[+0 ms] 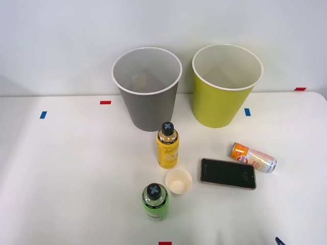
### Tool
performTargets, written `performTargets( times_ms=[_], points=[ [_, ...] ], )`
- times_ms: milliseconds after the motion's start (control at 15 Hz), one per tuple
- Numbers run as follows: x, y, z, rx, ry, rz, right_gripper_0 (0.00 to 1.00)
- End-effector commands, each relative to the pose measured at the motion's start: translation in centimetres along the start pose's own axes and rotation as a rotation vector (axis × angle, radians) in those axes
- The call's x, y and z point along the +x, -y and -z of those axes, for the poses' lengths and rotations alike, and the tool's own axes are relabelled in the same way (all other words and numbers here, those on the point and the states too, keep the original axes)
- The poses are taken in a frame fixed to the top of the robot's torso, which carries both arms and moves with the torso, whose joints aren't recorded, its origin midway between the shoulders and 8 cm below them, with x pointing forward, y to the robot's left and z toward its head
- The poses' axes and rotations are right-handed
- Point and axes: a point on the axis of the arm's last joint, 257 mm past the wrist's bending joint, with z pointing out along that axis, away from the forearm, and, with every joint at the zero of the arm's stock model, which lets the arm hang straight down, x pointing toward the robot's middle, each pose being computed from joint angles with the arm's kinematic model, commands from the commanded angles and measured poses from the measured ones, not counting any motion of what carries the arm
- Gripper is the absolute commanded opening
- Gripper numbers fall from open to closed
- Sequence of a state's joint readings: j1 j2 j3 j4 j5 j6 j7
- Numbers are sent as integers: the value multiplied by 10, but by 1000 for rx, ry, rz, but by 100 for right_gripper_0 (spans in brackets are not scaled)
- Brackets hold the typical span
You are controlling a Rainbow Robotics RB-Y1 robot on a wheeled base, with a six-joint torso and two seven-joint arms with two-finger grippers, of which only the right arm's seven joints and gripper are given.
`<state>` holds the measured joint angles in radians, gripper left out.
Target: Put cans in the gray bin, plastic bottles in the light green bin
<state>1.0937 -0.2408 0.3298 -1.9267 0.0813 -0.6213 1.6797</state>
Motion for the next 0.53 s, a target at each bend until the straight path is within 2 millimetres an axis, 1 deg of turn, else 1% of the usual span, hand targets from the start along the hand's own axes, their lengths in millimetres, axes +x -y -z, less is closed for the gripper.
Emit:
performTargets(
  times_ms=[67, 533],
  points=[
    [0, 0, 0, 0, 0, 0, 100],
    [0, 0, 0, 0, 0, 0, 100]
  ],
)
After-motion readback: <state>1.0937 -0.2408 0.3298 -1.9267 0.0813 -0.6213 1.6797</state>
